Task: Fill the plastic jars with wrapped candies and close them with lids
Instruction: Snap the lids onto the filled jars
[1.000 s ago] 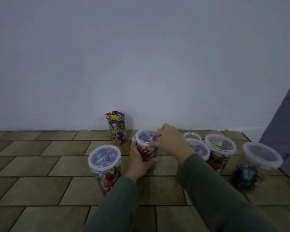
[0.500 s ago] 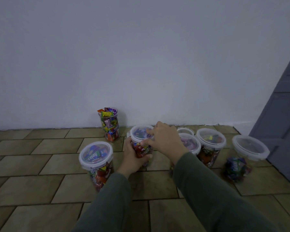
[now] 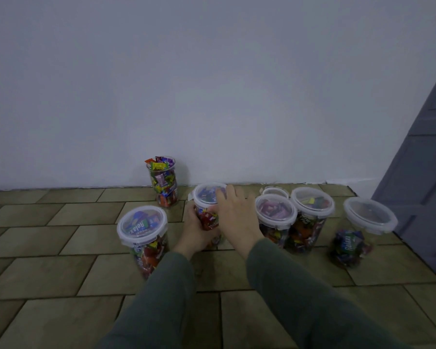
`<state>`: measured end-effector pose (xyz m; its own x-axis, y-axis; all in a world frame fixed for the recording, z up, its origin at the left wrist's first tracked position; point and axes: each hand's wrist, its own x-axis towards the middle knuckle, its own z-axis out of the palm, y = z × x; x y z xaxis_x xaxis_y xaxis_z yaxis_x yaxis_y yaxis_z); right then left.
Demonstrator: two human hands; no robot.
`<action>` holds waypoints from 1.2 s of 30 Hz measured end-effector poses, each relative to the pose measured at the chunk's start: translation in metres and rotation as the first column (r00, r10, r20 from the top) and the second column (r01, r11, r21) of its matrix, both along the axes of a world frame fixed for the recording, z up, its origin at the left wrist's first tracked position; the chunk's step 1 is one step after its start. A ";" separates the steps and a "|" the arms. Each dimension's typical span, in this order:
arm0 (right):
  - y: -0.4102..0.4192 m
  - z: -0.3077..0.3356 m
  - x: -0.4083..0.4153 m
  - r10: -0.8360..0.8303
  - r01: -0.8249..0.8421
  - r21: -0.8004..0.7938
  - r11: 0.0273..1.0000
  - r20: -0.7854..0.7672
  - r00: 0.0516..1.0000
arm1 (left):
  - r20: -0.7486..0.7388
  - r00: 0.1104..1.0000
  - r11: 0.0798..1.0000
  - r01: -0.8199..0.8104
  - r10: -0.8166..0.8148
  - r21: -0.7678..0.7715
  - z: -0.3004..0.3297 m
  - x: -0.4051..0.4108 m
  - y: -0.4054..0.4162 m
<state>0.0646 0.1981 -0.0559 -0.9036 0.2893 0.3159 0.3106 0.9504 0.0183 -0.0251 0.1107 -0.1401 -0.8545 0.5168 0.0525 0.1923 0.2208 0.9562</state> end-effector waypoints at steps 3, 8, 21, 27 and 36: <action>0.003 0.016 -0.001 0.011 -0.016 -0.174 0.985 -0.029 1.000 | -0.036 0.999 0.999 -0.038 0.037 -0.025 -0.002 0.007 -0.003; -0.018 0.023 -0.020 -0.047 0.044 -0.202 0.978 -0.012 0.999 | -0.052 0.988 0.986 -0.146 0.143 -0.080 -0.018 0.018 0.008; -0.015 0.013 -0.019 -0.046 0.021 -0.273 0.962 -0.084 0.995 | -0.074 0.994 0.979 -0.096 0.084 -0.181 -0.060 -0.013 0.020; 0.006 0.034 -0.022 0.008 0.003 -0.324 0.946 0.031 0.999 | 0.058 0.991 0.969 0.130 -0.120 -0.211 -0.015 0.003 -0.013; 0.088 0.059 -0.061 -0.138 0.183 -0.526 0.830 0.123 0.983 | 0.026 0.961 0.959 -0.272 0.275 -0.077 -0.010 -0.032 -0.002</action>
<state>0.0034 0.2864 0.0034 -0.8445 0.5355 0.0020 0.4783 0.7561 -0.4466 -0.0571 0.1089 -0.1505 -0.9644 0.2641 -0.0096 0.0805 0.3282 0.9412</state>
